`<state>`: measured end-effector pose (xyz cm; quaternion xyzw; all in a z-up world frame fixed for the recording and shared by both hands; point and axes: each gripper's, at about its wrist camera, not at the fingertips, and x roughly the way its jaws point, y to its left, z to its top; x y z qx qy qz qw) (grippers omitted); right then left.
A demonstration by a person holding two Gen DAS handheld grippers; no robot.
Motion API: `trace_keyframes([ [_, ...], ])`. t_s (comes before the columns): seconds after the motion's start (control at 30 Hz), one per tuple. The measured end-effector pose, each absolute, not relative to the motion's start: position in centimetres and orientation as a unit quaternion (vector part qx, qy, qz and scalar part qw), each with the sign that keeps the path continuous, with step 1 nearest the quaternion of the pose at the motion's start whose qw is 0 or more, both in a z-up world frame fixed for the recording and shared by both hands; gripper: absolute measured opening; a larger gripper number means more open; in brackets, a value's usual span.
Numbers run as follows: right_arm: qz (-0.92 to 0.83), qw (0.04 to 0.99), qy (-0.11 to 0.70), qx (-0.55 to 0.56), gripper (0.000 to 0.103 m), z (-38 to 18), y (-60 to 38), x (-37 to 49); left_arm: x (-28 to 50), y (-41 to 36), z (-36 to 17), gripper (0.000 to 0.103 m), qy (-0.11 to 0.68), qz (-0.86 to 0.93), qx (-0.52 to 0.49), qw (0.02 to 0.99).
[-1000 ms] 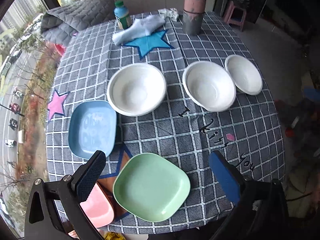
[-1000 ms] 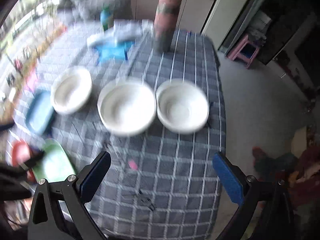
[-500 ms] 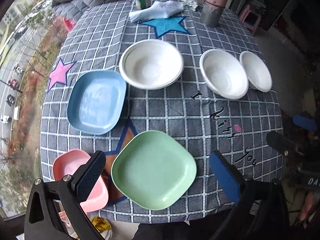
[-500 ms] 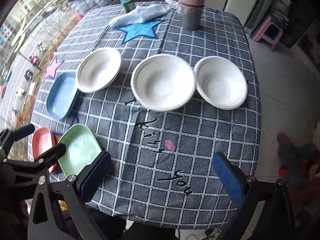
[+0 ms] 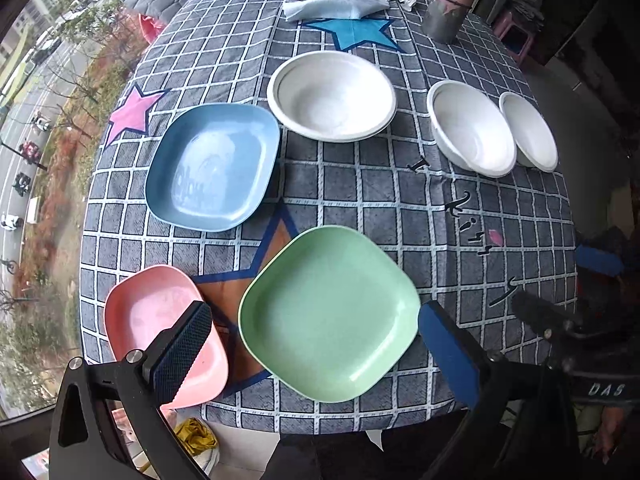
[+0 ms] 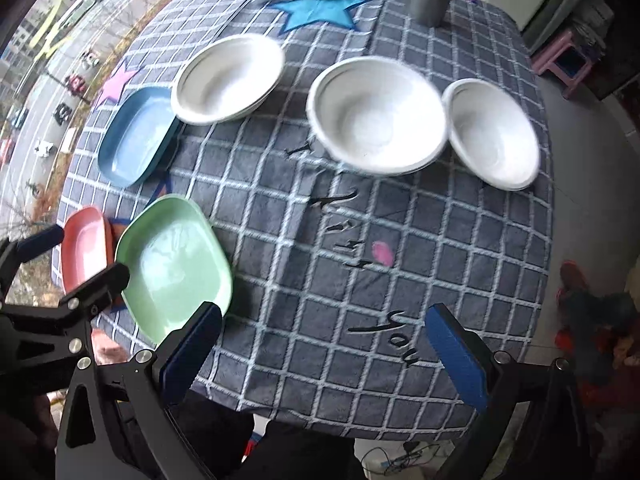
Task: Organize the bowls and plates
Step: 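Lower the right gripper onto the green plate rim while the left gripper grips it too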
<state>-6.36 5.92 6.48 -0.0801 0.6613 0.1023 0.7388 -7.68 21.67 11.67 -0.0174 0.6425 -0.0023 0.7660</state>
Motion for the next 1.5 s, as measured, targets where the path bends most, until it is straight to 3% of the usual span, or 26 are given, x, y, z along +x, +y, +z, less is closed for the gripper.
trace_keyframes([
  [0.2,0.102,0.731,0.669,-0.092,0.102,5.0,7.8,-7.8,-7.5,23.2,10.8,0.103,0.648,-0.036,-0.001,0.761],
  [0.3,0.103,0.724,0.677,-0.081,0.102,3.8,8.9,-8.5,-7.0,23.7,9.5,0.096,0.658,-0.052,0.027,0.751],
  [0.5,0.088,0.714,0.693,-0.040,0.102,1.4,10.4,-10.1,-6.1,23.6,7.0,0.095,0.676,-0.086,0.063,0.729],
  [0.53,0.086,0.714,0.694,-0.032,0.095,1.1,10.5,-10.3,-6.1,23.4,6.6,0.094,0.677,-0.095,0.072,0.726],
  [0.6,0.086,0.708,0.701,0.000,0.070,0.3,10.5,-10.8,-6.0,22.9,5.5,0.086,0.682,-0.109,0.091,0.717],
  [0.63,0.085,0.704,0.705,0.013,0.066,-0.1,10.5,-10.9,-6.0,22.8,5.0,0.083,0.686,-0.115,0.097,0.712],
  [0.93,0.071,0.686,0.710,0.142,0.064,-3.3,10.9,-11.6,-5.8,22.3,1.9,0.061,0.700,-0.146,0.118,0.689],
  [1.0,0.069,0.682,0.715,0.141,0.045,-4.1,11.5,-11.3,-5.7,22.4,1.3,0.052,0.702,-0.145,0.119,0.687],
  [1.07,0.066,0.676,0.720,0.143,0.041,-4.9,12.0,-11.3,-5.7,22.6,0.6,0.042,0.708,-0.145,0.112,0.682],
  [1.17,0.055,0.687,0.712,0.138,0.041,-5.0,12.7,-10.9,-5.7,22.4,0.1,0.041,0.704,-0.141,0.123,0.685],
  [1.23,0.052,0.688,0.710,0.137,0.035,-5.1,13.0,-10.6,-5.8,22.3,-0.1,0.041,0.703,-0.137,0.126,0.686],
  [1.27,0.049,0.689,0.711,0.132,0.020,-5.0,12.9,-10.4,-5.8,22.5,-0.2,0.041,0.703,-0.131,0.125,0.687],
  [1.3,0.046,0.688,0.713,0.126,0.014,-5.0,12.7,-10.3,-5.8,23.3,0.0,0.033,0.705,-0.128,0.115,0.688],
  [1.37,0.045,0.687,0.713,0.132,0.012,-4.7,12.0,-9.9,-5.7,24.1,0.1,0.023,0.713,-0.121,0.093,0.685],
  [1.5,0.048,0.690,0.710,0.131,0.012,-4.0,10.5,-9.7,-5.8,24.0,0.5,0.023,0.707,-0.123,0.098,0.689],
])
